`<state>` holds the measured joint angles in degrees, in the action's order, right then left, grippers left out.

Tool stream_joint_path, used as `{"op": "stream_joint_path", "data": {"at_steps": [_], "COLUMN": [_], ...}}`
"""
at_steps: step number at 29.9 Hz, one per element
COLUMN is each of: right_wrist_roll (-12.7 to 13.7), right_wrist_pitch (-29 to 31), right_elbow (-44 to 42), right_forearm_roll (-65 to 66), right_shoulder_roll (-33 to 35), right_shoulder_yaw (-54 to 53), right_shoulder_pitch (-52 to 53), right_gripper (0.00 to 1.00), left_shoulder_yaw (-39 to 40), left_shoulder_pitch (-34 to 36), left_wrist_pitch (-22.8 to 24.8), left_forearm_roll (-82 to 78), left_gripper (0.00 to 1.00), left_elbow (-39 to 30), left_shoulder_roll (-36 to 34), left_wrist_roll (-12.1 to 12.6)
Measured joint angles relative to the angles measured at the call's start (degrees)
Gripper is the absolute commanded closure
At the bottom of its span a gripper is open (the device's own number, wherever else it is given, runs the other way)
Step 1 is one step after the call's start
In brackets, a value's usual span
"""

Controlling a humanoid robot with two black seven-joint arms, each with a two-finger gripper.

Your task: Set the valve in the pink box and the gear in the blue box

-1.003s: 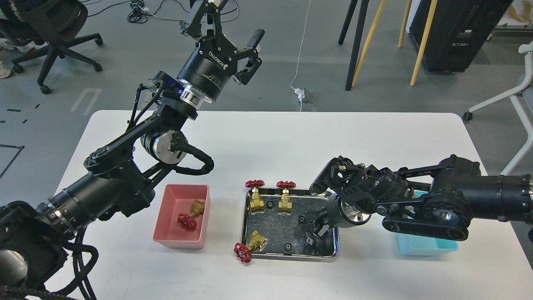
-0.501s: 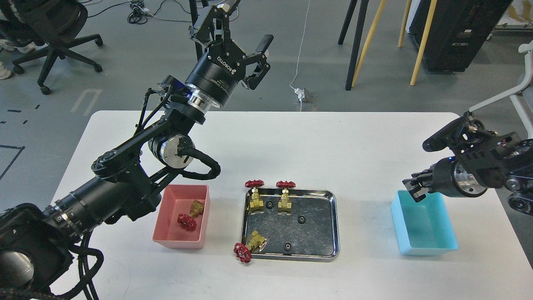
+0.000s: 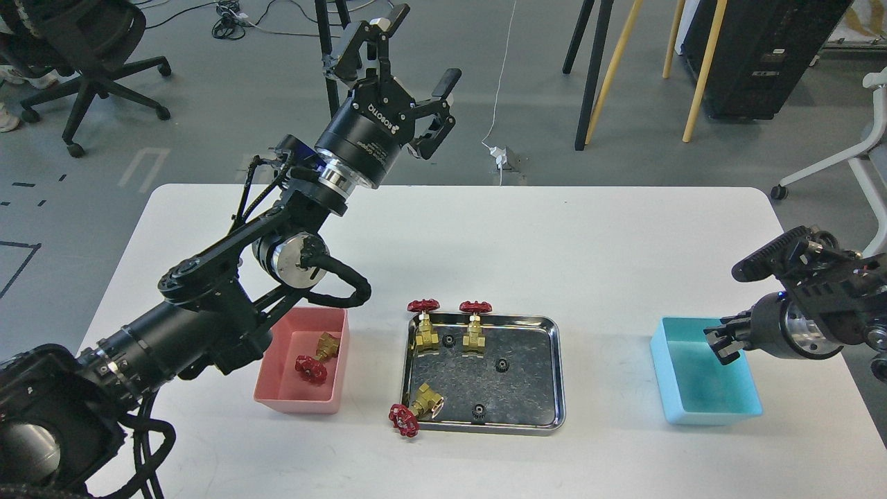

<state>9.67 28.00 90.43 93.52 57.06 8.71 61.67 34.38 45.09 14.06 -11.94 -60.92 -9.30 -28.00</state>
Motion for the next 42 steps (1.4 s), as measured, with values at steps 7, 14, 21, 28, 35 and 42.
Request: {"op": "stream_joint_path", "data": {"at_steps": [7, 14, 21, 28, 35, 42], "right_wrist_roll": [0.09, -0.26, -0.63, -2.90, -3.14, -2.65], "right_wrist_pitch": [-0.01, -0.01, -0.01, -0.03, -0.03, -0.01], "right_elbow": [-0.45, -5.30, -19.53, -40.29, -51.74, -53.56], "right_forearm_roll": [-0.46, -9.63, -38.22, -73.41, -100.97, -108.87], "right_shoulder_roll": [0.16, 0.25, -0.27, -8.67, -18.70, -25.82], "right_shoulder_yaw": [-7.35, -25.02, -43.48, -53.16, -53.65, -53.39], "right_shoulder_pitch": [-5.77, -10.18, -10.65, -10.70, -11.60, -12.43], "right_gripper": [0.27, 0.26, 0.18, 0.03, 0.02, 0.01], "left_shoulder_yaw": [-0.17, -1.12, -20.56, -28.45, -17.36, -4.09], "left_shoulder_pitch": [0.10, 3.35, 16.53, 24.03, 18.59, 11.90], "left_wrist_pitch": [-0.07, 0.04, 2.29, 13.48, 13.95, 13.94], "left_forearm_roll": [-0.17, -0.44, -3.18, -2.84, 1.24, 3.32], "left_gripper": [0.05, 0.05, 0.01, 0.01, 0.01, 0.01], "left_elbow": [0.01, 0.31, 2.20, 12.23, 22.37, 27.35], "left_shoulder_roll": [-0.36, -3.84, -12.54, -16.42, -12.17, -6.25], "left_wrist_roll": [0.00, 0.00, 0.00, 0.01, 0.00, 0.01]}}
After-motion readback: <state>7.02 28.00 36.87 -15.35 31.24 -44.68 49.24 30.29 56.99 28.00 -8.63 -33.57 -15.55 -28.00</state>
